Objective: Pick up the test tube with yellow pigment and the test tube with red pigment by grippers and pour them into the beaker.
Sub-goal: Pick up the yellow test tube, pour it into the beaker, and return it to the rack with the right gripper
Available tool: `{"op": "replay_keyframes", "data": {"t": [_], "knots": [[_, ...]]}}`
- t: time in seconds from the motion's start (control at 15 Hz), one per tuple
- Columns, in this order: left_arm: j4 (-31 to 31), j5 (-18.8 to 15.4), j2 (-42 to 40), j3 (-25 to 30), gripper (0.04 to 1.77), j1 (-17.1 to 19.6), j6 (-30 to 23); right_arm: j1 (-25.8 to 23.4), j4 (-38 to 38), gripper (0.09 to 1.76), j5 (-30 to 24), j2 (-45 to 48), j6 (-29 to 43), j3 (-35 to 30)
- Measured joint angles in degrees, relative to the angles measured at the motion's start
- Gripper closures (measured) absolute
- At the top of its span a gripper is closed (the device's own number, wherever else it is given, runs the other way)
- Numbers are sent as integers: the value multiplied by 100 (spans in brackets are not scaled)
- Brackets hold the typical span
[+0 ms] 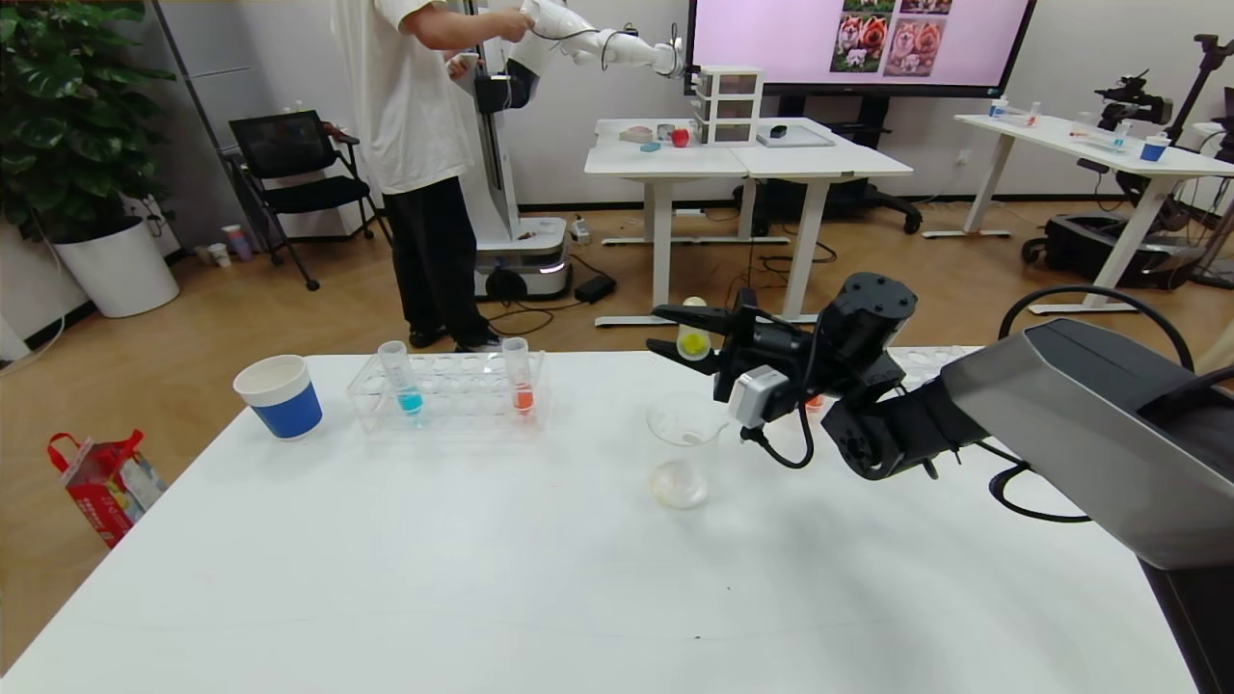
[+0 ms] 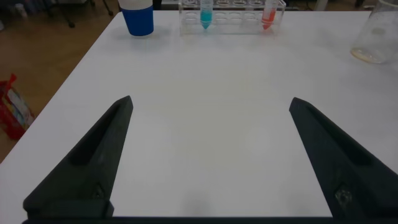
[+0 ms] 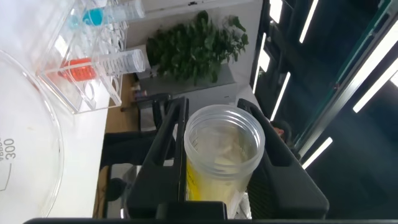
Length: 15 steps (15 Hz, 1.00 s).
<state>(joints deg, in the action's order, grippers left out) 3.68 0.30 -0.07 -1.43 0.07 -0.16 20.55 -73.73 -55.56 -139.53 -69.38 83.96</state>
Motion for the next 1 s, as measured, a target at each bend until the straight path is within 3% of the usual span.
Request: {"op": "replay_keyframes", "data": {"t": [1.0], "knots": [[0, 2, 0, 0, 6, 0, 0, -24, 88, 132, -35, -184, -1039, 16]]}}
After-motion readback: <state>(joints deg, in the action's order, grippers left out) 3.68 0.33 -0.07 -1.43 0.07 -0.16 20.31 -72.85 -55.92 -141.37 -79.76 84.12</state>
